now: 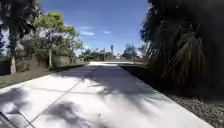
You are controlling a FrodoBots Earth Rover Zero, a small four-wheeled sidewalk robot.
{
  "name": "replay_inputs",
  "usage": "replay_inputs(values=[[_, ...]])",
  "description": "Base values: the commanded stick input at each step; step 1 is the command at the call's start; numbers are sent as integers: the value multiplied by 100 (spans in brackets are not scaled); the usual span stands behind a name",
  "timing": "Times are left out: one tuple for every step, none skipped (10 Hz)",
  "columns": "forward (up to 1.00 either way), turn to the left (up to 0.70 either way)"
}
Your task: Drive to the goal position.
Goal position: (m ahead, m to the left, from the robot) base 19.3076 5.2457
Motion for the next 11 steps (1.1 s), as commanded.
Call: replay_inputs(values=[[85, 0], [85, 0], [85, 0], [85, 0], [85, 0], [85, 0], [85, 0], [85, 0], [85, 0], [85, 0], [85, 0]])
